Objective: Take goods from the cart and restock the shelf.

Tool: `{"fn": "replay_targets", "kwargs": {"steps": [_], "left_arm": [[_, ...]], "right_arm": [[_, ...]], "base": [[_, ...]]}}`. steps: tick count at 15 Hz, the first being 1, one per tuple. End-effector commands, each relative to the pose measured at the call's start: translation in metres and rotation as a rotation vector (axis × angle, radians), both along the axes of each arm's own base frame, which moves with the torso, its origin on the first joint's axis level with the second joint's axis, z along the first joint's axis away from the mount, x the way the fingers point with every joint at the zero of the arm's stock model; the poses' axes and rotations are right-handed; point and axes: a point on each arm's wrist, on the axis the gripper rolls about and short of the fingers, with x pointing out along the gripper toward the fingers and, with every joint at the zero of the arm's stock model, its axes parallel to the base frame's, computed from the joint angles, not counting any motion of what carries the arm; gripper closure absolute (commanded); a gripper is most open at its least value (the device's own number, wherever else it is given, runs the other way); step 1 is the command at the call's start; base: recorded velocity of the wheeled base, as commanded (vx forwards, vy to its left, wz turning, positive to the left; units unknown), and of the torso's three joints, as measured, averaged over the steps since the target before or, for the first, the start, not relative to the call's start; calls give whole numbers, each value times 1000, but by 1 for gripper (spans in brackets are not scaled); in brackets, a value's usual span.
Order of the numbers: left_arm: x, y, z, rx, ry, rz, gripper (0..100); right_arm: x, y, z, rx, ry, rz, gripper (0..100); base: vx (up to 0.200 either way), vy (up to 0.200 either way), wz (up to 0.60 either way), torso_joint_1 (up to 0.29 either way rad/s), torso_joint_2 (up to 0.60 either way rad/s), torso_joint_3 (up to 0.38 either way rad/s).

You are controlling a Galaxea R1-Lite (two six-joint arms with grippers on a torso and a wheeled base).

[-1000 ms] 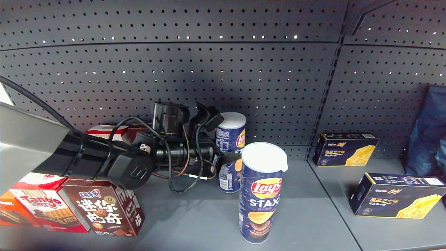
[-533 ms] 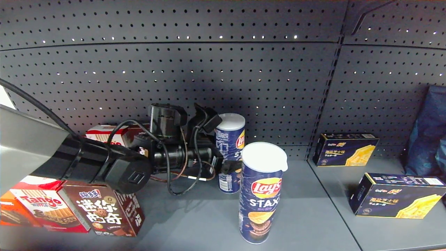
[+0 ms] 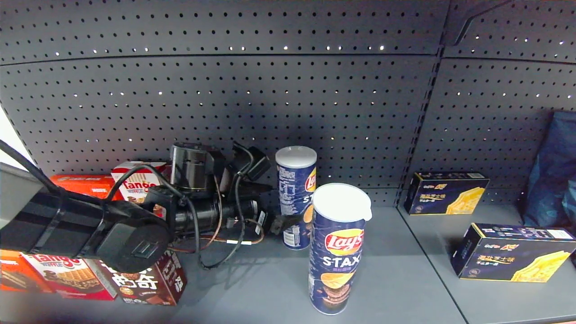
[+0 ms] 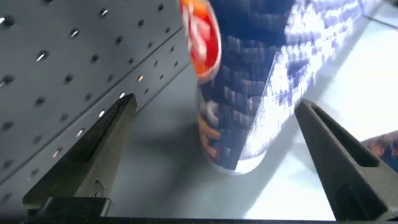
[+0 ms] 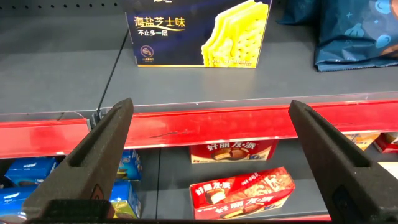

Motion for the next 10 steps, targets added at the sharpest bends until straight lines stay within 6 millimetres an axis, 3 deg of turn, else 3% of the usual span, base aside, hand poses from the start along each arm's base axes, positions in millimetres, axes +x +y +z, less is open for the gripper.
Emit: {"fn": "replay_targets", "kwargs": {"steps": [1,10], "left_arm": [[-3,2,4,14,-17,50,0],[-8,9,6,40,-31,135,0]], "right_arm": [[0,0,0,0,1,0,0],[0,0,0,0,1,0,0]], "base": [[0,0,0,0,0,0],[0,0,0,0,0,0]]}}
